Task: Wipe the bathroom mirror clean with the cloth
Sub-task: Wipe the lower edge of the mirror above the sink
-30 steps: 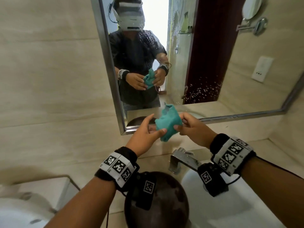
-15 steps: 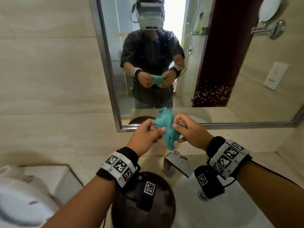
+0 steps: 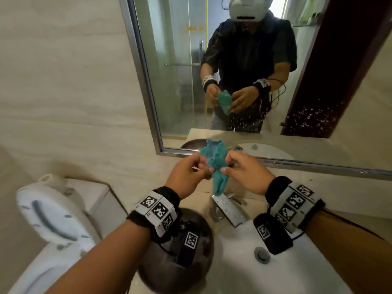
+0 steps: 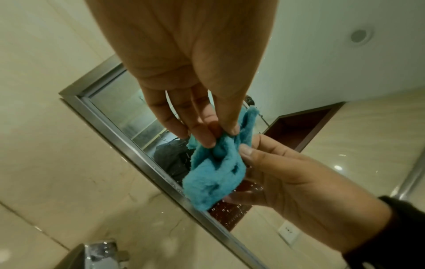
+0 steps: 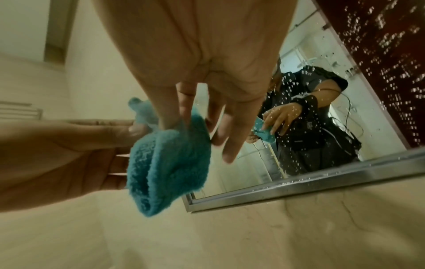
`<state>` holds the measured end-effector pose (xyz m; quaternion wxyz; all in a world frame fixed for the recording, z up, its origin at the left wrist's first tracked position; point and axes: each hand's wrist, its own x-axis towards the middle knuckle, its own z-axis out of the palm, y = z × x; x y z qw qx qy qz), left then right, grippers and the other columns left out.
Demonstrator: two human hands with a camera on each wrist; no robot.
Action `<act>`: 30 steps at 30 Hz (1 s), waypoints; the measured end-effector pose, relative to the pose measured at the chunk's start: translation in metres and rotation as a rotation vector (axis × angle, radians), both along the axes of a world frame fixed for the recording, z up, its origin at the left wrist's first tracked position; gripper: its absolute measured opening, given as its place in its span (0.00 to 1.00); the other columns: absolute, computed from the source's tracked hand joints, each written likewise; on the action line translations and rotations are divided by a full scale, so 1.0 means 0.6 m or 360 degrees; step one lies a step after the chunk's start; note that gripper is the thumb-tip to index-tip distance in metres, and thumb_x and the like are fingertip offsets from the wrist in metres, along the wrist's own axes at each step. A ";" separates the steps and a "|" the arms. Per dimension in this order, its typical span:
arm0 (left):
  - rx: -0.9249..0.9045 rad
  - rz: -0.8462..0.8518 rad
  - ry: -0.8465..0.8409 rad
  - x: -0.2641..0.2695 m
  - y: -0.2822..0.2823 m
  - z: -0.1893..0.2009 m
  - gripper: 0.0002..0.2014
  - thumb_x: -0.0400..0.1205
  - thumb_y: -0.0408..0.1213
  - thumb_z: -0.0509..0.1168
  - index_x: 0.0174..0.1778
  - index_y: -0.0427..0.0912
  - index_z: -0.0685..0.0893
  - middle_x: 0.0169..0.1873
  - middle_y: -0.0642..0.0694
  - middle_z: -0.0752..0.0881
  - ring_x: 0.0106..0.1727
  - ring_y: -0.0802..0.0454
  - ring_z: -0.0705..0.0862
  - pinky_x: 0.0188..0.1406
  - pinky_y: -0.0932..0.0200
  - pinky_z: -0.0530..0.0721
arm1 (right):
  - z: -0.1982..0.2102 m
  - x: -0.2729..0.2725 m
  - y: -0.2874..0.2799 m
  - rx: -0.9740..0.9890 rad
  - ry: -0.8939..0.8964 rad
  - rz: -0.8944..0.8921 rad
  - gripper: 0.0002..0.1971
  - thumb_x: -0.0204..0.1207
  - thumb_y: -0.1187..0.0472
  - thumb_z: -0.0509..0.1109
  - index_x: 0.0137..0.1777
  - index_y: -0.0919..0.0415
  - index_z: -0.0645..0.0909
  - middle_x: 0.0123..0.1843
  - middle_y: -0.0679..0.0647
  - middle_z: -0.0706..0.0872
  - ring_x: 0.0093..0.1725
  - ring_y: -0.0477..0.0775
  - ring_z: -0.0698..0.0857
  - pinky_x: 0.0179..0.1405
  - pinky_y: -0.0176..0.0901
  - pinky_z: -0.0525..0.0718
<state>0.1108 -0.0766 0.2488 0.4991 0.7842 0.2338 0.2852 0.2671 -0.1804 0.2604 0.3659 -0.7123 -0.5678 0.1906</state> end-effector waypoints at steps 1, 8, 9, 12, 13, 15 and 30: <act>0.0062 0.0039 0.0027 -0.002 0.000 -0.001 0.06 0.78 0.31 0.69 0.38 0.42 0.79 0.32 0.48 0.82 0.36 0.51 0.86 0.42 0.53 0.86 | 0.001 0.001 0.001 0.0027 -0.0004 -0.0071 0.12 0.76 0.61 0.70 0.37 0.50 0.70 0.50 0.52 0.72 0.50 0.55 0.77 0.57 0.47 0.78; 0.0187 -0.0001 0.0549 -0.032 0.032 -0.015 0.10 0.77 0.35 0.71 0.37 0.48 0.76 0.41 0.49 0.86 0.46 0.51 0.85 0.56 0.41 0.82 | 0.024 0.012 0.002 0.0056 0.0759 -0.0340 0.07 0.85 0.60 0.57 0.44 0.51 0.70 0.57 0.56 0.82 0.55 0.55 0.84 0.43 0.54 0.89; 0.0150 -0.0053 0.0677 -0.035 0.035 -0.016 0.09 0.76 0.40 0.72 0.41 0.49 0.77 0.46 0.49 0.86 0.49 0.52 0.84 0.59 0.43 0.82 | 0.029 0.010 -0.001 0.0066 0.0814 -0.0367 0.06 0.86 0.60 0.56 0.47 0.52 0.71 0.58 0.57 0.83 0.54 0.54 0.85 0.40 0.51 0.89; -0.0003 -0.0058 0.0721 -0.036 0.036 0.001 0.25 0.72 0.52 0.73 0.63 0.53 0.73 0.62 0.49 0.79 0.64 0.52 0.78 0.67 0.52 0.77 | 0.039 0.011 -0.004 0.0080 0.1021 -0.0449 0.06 0.86 0.59 0.54 0.57 0.57 0.70 0.60 0.59 0.81 0.50 0.51 0.85 0.30 0.40 0.86; -0.0041 -0.0074 0.0629 -0.033 0.033 0.012 0.32 0.70 0.55 0.73 0.68 0.55 0.69 0.65 0.50 0.76 0.67 0.53 0.75 0.69 0.54 0.74 | 0.042 0.010 -0.003 0.0058 0.1077 -0.0464 0.07 0.86 0.59 0.54 0.59 0.58 0.70 0.60 0.59 0.81 0.49 0.51 0.85 0.29 0.38 0.85; -0.0157 -0.0156 0.0445 -0.022 0.024 0.031 0.36 0.70 0.56 0.73 0.72 0.56 0.65 0.66 0.54 0.75 0.68 0.58 0.74 0.67 0.59 0.74 | 0.047 0.007 0.000 0.0016 0.1113 -0.0470 0.07 0.86 0.58 0.54 0.57 0.59 0.70 0.60 0.63 0.82 0.51 0.55 0.85 0.38 0.42 0.85; -0.0207 -0.0169 0.0092 0.018 0.037 0.011 0.30 0.77 0.36 0.71 0.72 0.56 0.67 0.57 0.46 0.84 0.52 0.51 0.87 0.51 0.53 0.87 | 0.044 0.008 -0.018 -0.0291 0.0980 -0.0271 0.30 0.73 0.74 0.71 0.68 0.48 0.68 0.63 0.60 0.79 0.57 0.61 0.84 0.46 0.54 0.88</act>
